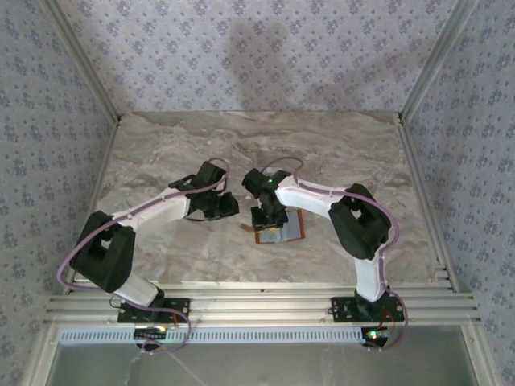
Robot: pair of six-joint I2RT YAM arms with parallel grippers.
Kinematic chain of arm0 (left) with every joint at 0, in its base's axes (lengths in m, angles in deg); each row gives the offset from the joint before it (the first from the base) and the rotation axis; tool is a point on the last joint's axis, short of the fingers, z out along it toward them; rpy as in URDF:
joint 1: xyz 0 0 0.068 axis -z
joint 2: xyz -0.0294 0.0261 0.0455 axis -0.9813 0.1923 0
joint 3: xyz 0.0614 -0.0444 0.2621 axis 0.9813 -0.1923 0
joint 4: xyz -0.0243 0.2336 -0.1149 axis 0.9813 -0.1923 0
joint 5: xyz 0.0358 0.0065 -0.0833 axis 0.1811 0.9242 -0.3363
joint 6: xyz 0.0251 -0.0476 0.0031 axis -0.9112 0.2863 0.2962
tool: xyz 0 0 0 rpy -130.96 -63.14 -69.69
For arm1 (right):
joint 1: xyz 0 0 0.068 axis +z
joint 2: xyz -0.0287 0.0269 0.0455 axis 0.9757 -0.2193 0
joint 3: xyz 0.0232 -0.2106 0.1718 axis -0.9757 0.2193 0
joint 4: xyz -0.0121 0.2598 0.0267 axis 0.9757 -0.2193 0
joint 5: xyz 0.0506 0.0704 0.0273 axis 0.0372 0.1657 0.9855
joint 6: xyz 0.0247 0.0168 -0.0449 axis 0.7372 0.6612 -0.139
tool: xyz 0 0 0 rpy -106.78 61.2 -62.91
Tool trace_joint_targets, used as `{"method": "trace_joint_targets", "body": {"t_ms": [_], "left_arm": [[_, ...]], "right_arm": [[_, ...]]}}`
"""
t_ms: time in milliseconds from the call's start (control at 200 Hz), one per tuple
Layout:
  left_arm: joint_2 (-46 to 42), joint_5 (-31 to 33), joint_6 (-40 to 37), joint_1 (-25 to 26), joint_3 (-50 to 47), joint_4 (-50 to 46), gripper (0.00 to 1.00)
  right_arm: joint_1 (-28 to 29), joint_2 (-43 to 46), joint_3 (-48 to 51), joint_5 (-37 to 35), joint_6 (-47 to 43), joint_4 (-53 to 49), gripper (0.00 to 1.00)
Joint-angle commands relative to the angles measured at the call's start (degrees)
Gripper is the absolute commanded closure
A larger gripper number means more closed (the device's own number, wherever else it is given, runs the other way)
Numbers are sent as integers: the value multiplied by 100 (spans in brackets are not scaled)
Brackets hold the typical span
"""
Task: Take the credit cards out of the card holder
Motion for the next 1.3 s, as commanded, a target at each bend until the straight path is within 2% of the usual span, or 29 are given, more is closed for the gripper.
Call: {"method": "trace_joint_targets", "body": {"t_ms": [0,440,680,820,1004,1194,1294], "left_arm": [[51,72,68,28,202,-14,80],[140,63,73,110,337,-66,80],[216,74,116,207,386,-53,80],[252,69,127,256,424,-57,80],[315,73,131,352,495,-61,80],[402,77,190,469,573,-66,80],[432,72,240,524,600,-66,80]], "right_arm": [[22,259,11,-254,-16,-291,58],[-75,233,179,-707,-31,-489,55],[-145,125,283,-672,-17,-374,49],[-147,56,316,-678,-4,-365,49],[-186,108,486,-559,36,-158,59],[-196,194,625,-409,95,12,77],[-222,278,733,-131,161,250,83]]}}
